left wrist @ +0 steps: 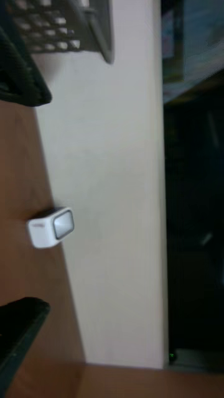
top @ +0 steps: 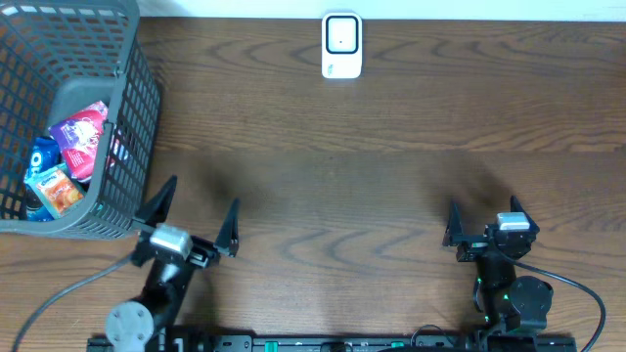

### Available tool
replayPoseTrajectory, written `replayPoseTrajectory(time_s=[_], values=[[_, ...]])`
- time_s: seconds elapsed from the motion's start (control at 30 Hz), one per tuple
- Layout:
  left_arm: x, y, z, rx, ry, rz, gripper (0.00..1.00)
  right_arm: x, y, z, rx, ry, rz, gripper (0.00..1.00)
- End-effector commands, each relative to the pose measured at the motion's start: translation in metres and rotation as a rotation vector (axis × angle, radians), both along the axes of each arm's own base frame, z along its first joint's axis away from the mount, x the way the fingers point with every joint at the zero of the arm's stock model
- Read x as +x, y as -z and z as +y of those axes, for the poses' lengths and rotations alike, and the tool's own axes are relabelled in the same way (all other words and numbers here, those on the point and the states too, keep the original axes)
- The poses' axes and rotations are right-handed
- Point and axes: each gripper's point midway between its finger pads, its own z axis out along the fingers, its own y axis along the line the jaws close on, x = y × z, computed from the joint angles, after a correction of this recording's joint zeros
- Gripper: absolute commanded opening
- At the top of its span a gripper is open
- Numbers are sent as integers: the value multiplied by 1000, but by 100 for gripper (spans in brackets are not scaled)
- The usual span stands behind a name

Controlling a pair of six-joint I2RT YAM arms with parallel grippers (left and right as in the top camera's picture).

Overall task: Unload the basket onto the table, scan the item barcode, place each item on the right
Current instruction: 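Reach the left gripper into the basket toward the purple-red liners pack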

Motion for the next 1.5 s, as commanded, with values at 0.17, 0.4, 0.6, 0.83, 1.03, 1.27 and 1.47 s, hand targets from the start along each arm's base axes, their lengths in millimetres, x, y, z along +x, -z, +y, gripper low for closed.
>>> replayPoseTrajectory(time_s=[0.17,0.4,0.6,0.83,1.03,1.27,1.47], values=[[11,-72,-37,185,217,34,98,0,0,2,-12,-11,-2,99],[22,-79,-55,197,356,4,98,0,0,2,-12,-11,-2,99],[43,-127,-21,139,117,-62,98,0,0,2,-12,-11,-2,99],[79,-161,20,227,-2,278,98,0,0,2,-12,-11,-2,99],[121,-160,91,275,-296,428,98,0,0,2,-12,-11,-2,99],[160,-138,181,14,-530,712,97,0,0,2,-12,-11,-2,99],[176,-116,262,-126,-747,828,98,0,0,2,-12,-11,-2,99]])
